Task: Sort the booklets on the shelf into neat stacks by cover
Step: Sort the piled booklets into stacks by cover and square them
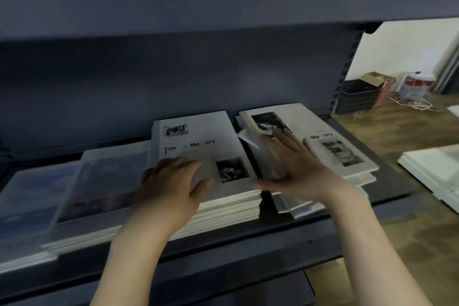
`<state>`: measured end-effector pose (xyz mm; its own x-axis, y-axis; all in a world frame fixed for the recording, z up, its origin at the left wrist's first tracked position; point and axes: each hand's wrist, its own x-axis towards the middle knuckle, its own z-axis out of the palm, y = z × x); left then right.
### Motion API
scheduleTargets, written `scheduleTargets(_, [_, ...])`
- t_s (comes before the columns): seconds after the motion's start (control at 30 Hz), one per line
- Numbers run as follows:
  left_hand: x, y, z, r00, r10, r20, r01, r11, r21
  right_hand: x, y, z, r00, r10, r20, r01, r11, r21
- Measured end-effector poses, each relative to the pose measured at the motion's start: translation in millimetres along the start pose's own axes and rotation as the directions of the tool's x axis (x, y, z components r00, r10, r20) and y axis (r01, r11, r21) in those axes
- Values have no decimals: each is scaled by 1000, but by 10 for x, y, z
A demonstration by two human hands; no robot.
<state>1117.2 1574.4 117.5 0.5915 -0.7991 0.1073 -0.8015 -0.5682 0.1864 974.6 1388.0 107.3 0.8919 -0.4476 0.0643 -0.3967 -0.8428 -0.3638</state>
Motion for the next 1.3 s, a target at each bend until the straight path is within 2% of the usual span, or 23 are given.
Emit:
scheduleTargets(0.07, [44, 139, 27, 1000, 14, -2, -14, 1000, -6, -81, 196, -42, 979, 102, 174, -81, 989, -125])
scheduleTargets(0.13, [78, 244, 61, 1000, 20, -7, -20, 1000, -15, -133, 335, -54, 954, 176, 242, -122, 968, -220])
scheduleTargets(0.23, [110, 351, 103, 1000, 17, -12, -18, 999, -29, -151, 410, -48, 950, 159, 267, -90, 964, -252])
scheduleTargets(0.37, [134, 432, 132, 1000, 0, -32, -1, 999, -39, -163, 525, -74, 969, 92, 230, -47, 980, -192])
scheduleTargets(0.53, [173, 514, 177, 996, -23, -84, 18, 998, -63, -185, 688, -104, 994, 30, 105, -15, 989, -146])
scheduleTargets(0.63, [194, 574, 209, 990, -22, -138, 10, 996, -87, -193, 669, 8, 998, -20, 63, 31, 984, -177])
scheduleTargets(0.7, [215, 621, 225, 984, -29, -173, 10, 994, -110, -198, 666, 68, 997, -73, -33, 65, 980, -187])
scheduleTargets(0.8, [239, 699, 244, 976, -22, -216, -10, 990, -143, -198, 702, 78, 970, -108, -219, 87, 991, -103])
scheduleTargets(0.93, [279, 831, 256, 967, 21, -253, -60, 987, -150, -150, 737, 19, 888, -167, -428, 121, 984, -133])
scheduleTargets(1.07, [400, 1032, 317, 963, 141, -229, -165, 982, -91, -53, 746, -172, 800, -125, -587, 127, 991, -38])
scheduleTargets(1.2, [580, 1278, 544, 965, 261, -7, -261, 964, -58, -27, 796, -322, 684, -78, -725, 141, 990, 27])
scheduleTargets(1.3, [669, 1477, 755, 945, 320, 66, -317, 947, -55, -42, 802, -349, 630, -71, -773, 133, 991, 18])
